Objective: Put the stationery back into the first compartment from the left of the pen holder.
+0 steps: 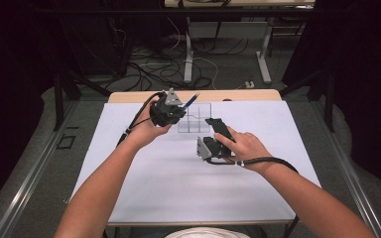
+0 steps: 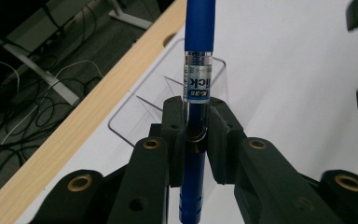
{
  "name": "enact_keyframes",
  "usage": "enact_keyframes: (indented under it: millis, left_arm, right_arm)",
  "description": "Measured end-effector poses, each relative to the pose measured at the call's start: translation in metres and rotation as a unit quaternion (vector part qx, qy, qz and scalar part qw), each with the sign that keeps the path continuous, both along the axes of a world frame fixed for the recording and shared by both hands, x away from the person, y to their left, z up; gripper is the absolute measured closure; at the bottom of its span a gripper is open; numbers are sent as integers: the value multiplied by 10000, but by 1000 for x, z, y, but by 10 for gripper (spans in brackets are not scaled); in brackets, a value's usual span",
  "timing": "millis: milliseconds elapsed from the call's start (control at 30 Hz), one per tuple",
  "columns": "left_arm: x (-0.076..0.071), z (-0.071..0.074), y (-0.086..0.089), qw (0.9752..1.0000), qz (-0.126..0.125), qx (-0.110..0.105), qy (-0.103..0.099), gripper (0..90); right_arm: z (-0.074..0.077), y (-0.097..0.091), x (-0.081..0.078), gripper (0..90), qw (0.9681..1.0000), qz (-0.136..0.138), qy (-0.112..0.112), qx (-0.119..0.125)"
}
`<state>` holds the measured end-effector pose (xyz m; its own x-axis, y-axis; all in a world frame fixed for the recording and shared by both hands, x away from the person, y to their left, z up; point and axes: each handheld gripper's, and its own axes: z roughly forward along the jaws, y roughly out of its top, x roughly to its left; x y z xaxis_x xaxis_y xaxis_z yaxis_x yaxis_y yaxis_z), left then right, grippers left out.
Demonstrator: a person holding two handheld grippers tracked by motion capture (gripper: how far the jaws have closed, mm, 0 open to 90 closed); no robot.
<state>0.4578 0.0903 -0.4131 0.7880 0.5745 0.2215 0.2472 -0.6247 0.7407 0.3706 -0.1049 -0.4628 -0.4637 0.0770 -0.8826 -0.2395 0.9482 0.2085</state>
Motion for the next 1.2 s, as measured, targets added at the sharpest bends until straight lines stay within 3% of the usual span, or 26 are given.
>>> enact_keyframes:
  millis: [100, 133, 267, 333, 367, 400, 433, 467, 500, 567, 633, 667, 733, 767, 800, 833, 867, 1000, 1033, 1200]
  left_arm:
    - [2, 4, 1, 9992, 254, -320, -24, 790]
    - [3, 4, 1, 9984, 333, -448, -50, 791]
    - [9, 10, 4, 9964, 484, -692, -46, 791]
    - [12, 11, 4, 9941, 597, -904, -86, 791]
    - [13, 13, 6, 9945, 580, -876, -36, 791]
    - [15, 13, 5, 9925, 651, -1033, -73, 791]
    - [16, 14, 6, 9922, 650, -1066, -16, 791]
    - [18, 14, 6, 9905, 704, -1181, -21, 791]
    - [19, 15, 7, 9897, 721, -1233, -3, 791]
    - [22, 15, 8, 9867, 807, -1409, -20, 791]
    - [26, 15, 9, 9839, 913, -1538, -16, 791]
    - [27, 14, 9, 9827, 967, -1577, -4, 791]
    - [31, 13, 10, 9797, 1090, -1681, -16, 791]
    - [33, 12, 11, 9780, 1152, -1737, -20, 791]
    - [35, 11, 11, 9771, 1198, -1761, -28, 791]
    - [37, 10, 11, 9759, 1249, -1790, -47, 791]
    - [39, 9, 11, 9744, 1288, -1842, -42, 791]
    - [46, 5, 11, 9659, 1473, -2128, 18, 791]
    - [48, 4, 12, 9658, 1499, -2115, 28, 792]
    - [55, -2, 14, 9599, 1707, -2223, 96, 792]
  right_arm:
    - [0, -1, 3, 261, 9998, -15, 63, 161]
    - [1, -2, 3, 227, 9997, -144, 112, 173]
    - [4, -5, 9, 151, 9978, -330, 319, 489]
    - [4, -8, 11, 148, 9957, -425, 428, 697]
    - [4, -10, 11, 144, 9941, -531, 520, 790]
    - [3, -11, 14, 132, 9932, -489, 466, 949]
    - [3, -13, 15, 118, 9919, -476, 513, 1059]
    - [5, -14, 16, 102, 9918, -508, 535, 1040]
    - [5, -16, 16, 87, 9888, -620, 637, 1195]
    - [7, -19, 19, 55, 9868, -621, 675, 1332]
    - [8, -22, 19, 15, 9816, -787, 814, 1541]
    - [10, -23, 20, 0, 9808, -786, 846, 1572]
    - [11, -27, 21, 0, 9738, -901, 995, 1839]
    - [12, -29, 22, 0, 9721, -878, 1049, 1906]
    - [12, -31, 22, 0, 9687, -901, 1106, 2033]
    - [11, -32, 22, 0, 9607, -1015, 1233, 2269]
    - [12, -34, 23, 0, 9596, -1009, 1236, 2318]
    - [12, -40, 26, 0, 9464, -1156, 1353, 2696]
    - [12, -41, 26, 0, 9425, -1188, 1415, 2786]
    - [10, -47, 26, 0, 9357, -1265, 1407, 2978]
